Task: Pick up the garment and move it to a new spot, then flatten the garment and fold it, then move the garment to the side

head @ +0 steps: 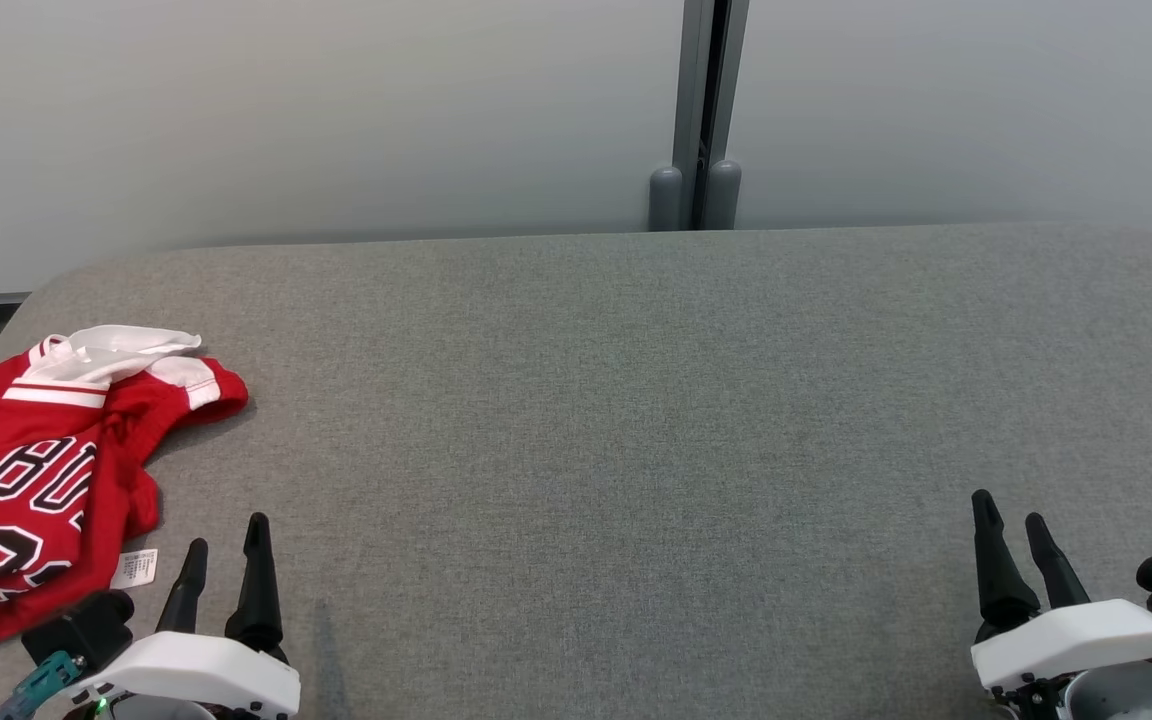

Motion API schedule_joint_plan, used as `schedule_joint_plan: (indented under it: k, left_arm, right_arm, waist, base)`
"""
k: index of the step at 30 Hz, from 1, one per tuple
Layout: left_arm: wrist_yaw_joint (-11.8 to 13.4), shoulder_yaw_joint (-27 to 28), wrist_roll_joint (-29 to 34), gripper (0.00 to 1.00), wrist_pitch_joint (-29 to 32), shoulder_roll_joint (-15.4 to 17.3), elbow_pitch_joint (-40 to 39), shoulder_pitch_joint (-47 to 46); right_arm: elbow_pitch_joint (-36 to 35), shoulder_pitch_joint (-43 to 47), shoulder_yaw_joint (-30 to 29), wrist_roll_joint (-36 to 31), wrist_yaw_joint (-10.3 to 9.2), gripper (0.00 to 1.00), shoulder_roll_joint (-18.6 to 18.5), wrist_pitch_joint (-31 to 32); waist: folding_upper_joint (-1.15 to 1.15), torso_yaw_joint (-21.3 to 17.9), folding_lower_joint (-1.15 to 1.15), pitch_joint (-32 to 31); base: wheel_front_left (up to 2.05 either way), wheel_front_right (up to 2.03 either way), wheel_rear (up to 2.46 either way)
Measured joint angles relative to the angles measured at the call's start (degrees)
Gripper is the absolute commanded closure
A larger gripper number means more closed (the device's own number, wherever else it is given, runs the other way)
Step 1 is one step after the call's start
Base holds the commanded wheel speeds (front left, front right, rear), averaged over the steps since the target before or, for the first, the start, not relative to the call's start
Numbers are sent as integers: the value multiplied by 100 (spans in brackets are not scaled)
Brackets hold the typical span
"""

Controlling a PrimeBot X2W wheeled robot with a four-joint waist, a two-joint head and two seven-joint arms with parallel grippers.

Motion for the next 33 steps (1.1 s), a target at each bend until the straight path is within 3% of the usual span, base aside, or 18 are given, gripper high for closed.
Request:
schedule_joint_plan:
  k: [33]
  left_arm:
    - [151,-76,1904,0,-468,29,215,-28]
  right_arm:
    - [223,3,21,-1997,1,0,4,-472]
  waist:
    - [0,22,0,80]
  base:
    - [0,0,0]
